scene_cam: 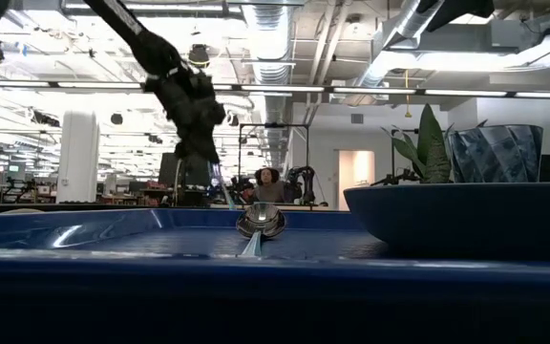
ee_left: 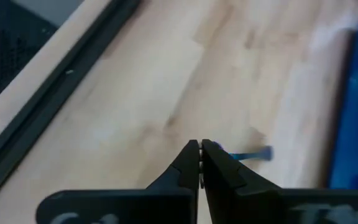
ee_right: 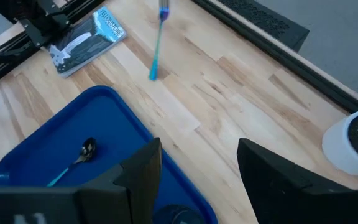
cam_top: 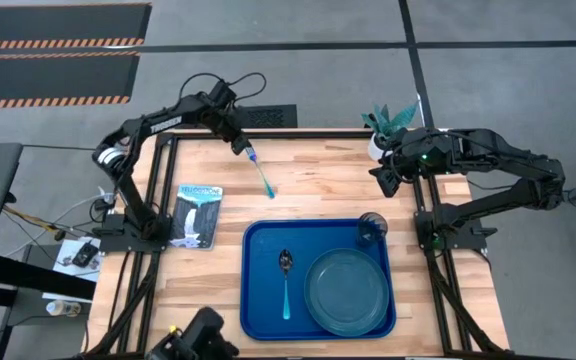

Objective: Pick and place plate/cup/fork/spoon on tray
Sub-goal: Put the blue fork beside the blue spoon on the blue tray

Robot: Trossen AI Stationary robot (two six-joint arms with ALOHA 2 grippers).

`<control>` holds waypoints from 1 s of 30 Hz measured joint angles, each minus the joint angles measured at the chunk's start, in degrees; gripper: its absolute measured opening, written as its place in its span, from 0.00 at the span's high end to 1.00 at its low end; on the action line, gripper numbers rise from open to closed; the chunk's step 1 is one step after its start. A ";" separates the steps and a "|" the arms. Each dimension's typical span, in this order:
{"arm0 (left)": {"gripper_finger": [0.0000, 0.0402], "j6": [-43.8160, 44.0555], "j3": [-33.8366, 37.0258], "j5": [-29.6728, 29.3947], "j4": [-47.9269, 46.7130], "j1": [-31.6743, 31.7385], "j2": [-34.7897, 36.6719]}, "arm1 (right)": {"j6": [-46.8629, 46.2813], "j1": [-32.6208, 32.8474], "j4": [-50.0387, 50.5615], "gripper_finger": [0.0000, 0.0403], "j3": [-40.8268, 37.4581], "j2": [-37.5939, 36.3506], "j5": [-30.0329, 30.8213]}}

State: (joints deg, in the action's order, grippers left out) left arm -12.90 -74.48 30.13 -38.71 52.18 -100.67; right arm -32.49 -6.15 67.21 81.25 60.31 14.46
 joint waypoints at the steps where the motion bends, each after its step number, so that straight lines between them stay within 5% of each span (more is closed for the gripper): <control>1: 0.99 -0.26 0.00 -0.10 -0.75 -0.71 1.15 | 0.02 0.00 0.01 0.42 0.00 0.00 0.44; 12: 1.00 -2.37 0.00 -7.46 -4.10 -8.10 9.51 | 0.22 0.00 -0.01 0.42 0.00 0.00 0.68; 30: 1.00 6.22 0.00 2.20 -8.19 -15.08 16.47 | 1.68 0.00 0.01 0.42 0.00 -0.01 0.66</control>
State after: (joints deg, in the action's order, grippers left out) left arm -6.67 -74.48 32.33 -46.90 37.10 -84.20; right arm -30.81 -6.15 67.22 81.25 60.30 15.11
